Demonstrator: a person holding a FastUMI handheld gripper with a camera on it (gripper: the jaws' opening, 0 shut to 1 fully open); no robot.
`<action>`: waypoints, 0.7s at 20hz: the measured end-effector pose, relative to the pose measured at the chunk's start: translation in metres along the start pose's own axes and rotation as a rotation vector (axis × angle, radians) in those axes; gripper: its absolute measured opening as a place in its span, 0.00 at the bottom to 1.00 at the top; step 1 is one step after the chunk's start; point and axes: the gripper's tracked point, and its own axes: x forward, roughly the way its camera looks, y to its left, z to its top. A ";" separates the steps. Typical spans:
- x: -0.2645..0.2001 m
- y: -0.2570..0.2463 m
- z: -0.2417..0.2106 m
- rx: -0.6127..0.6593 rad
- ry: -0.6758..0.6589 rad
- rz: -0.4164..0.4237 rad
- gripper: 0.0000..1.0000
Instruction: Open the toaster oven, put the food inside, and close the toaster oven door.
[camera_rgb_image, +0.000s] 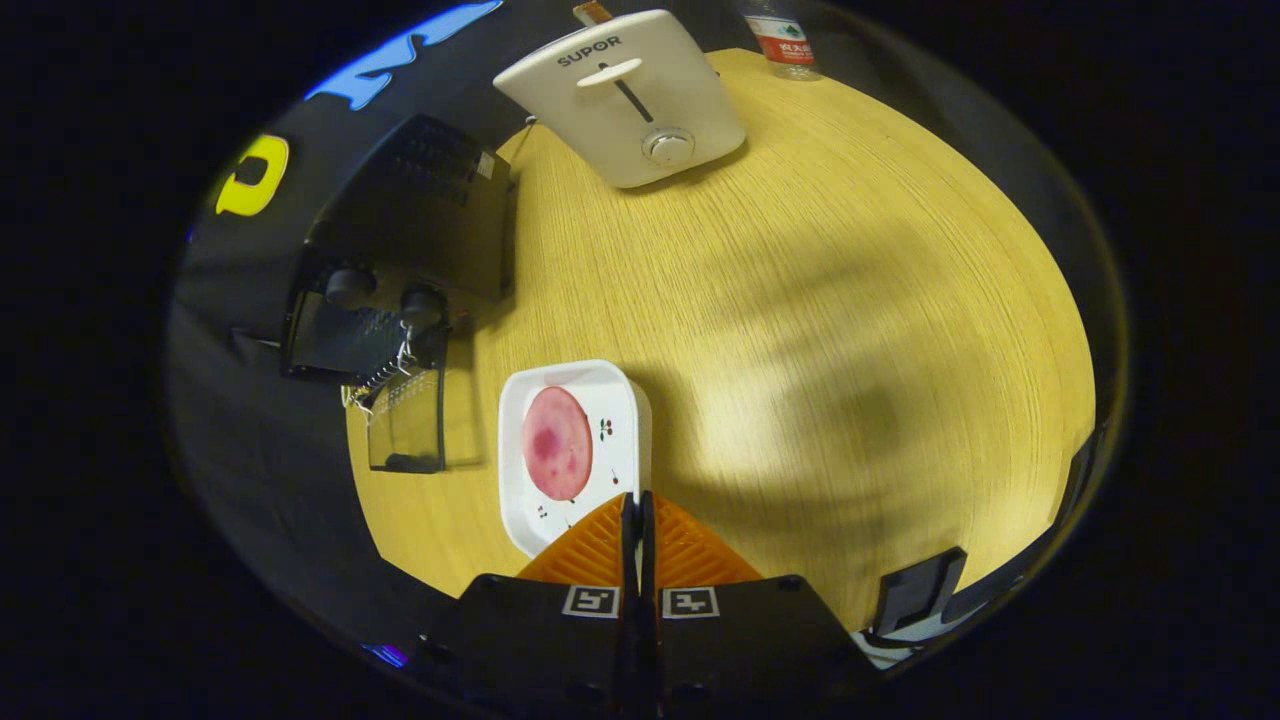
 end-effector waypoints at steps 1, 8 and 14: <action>-0.004 0.004 0.001 0.014 -0.018 0.014 0.02; -0.045 0.058 -0.003 0.067 -0.113 0.154 0.02; -0.040 0.124 -0.023 0.135 -0.157 0.272 0.02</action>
